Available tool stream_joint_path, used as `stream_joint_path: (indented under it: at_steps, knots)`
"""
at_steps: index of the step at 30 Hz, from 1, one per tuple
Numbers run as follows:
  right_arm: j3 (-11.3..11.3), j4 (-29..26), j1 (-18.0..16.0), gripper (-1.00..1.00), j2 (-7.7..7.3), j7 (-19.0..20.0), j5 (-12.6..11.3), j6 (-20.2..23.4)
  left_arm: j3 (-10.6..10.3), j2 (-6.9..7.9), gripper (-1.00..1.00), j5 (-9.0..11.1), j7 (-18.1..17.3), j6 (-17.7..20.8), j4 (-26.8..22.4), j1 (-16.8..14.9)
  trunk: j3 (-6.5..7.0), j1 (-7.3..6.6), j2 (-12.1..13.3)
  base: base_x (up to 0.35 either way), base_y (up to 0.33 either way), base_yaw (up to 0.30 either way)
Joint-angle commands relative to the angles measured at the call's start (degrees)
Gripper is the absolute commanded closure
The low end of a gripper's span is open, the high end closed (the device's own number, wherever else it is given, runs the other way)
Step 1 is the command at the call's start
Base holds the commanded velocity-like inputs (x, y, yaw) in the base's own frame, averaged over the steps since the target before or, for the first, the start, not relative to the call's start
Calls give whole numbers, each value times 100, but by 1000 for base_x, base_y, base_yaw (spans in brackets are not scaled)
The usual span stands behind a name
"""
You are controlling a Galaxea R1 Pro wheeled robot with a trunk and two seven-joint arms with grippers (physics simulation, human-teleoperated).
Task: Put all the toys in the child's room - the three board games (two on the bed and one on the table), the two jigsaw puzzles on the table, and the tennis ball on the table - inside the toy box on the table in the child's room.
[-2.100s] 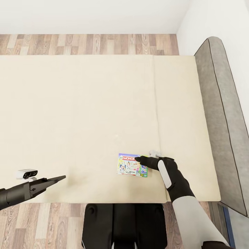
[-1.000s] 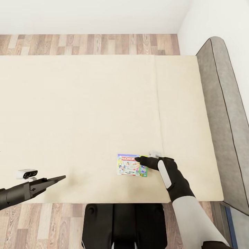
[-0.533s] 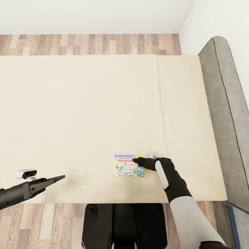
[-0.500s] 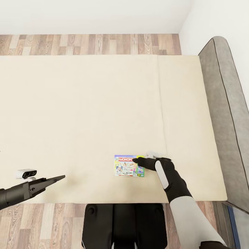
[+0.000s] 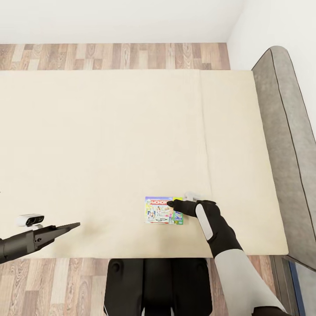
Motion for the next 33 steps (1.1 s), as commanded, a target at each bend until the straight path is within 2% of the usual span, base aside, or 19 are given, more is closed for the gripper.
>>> stream_joint_path:
  at_steps: [1, 33]
  knots:
    - [-24, -5, -3, -100, 7, 46, 35, 31, 0, 10, -100, -4, -23, 61, -1, -1, -6, 3, -9, 0, 0, 0]
    - [-23, 39, -5, -100, 7, 186, -21, 58, -1, 33, -100, -3, -23, 61, 6, -1, -6, 3, -9, 0, 0, 0]
